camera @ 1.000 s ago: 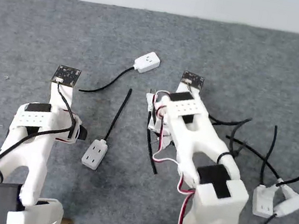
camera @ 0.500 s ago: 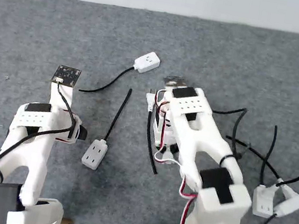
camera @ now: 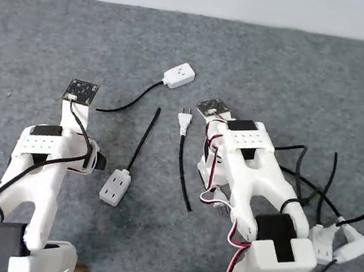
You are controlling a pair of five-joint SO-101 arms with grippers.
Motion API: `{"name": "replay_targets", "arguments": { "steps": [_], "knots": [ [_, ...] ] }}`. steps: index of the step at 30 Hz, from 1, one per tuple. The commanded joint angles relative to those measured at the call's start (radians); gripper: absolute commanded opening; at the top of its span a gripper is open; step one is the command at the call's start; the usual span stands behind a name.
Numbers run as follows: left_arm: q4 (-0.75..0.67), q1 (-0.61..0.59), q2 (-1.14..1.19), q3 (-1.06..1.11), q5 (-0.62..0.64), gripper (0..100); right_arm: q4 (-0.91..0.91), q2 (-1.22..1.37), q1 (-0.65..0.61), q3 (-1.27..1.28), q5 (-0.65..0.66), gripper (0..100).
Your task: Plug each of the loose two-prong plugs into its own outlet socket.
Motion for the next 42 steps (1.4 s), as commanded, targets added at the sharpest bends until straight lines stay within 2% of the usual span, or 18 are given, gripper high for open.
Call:
{"name": "replay_targets", "arguments": {
  "steps": [1,5,10,17,21,30,33,37,40,42],
  "knots": [
    [-0.011,0.008,-0.005,-0.028,-0.011,26,-0.012,-0.058,0.008,-0.003,0.008,15.1],
    [-0.011,0.008,-0.005,-0.028,-0.011,26,-0.012,-0.058,0.008,-0.002,0.003,10.5],
    [-0.011,0.008,-0.005,-0.028,-0.011,26,-0.035,-0.027,-0.013,0.006,-0.049,10.4],
    [-0.011,0.006,-0.005,-0.027,-0.011,26,-0.061,0.031,-0.051,0.003,-0.057,9.9],
    [-0.011,0.006,-0.005,-0.027,-0.011,26,-0.062,0.015,-0.048,0.003,-0.060,0.0],
    [0.011,0.043,-0.011,-0.022,-0.012,26,-0.042,-0.102,0.013,0.028,-0.166,0.8],
    [0.009,0.044,-0.015,-0.024,-0.052,26,-0.111,-0.145,0.010,0.080,-0.227,0.8],
    [0.028,0.049,-0.117,-0.027,-0.057,26,-0.295,-0.137,0.022,0.153,-0.203,0.8],
    [0.083,0.063,-0.292,-0.022,-0.054,26,-0.309,-0.099,0.035,0.135,-0.184,0.8],
    [0.180,0.112,-0.427,0.012,-0.058,26,-0.289,-0.076,0.036,0.110,-0.184,0.8]
  ]
}}
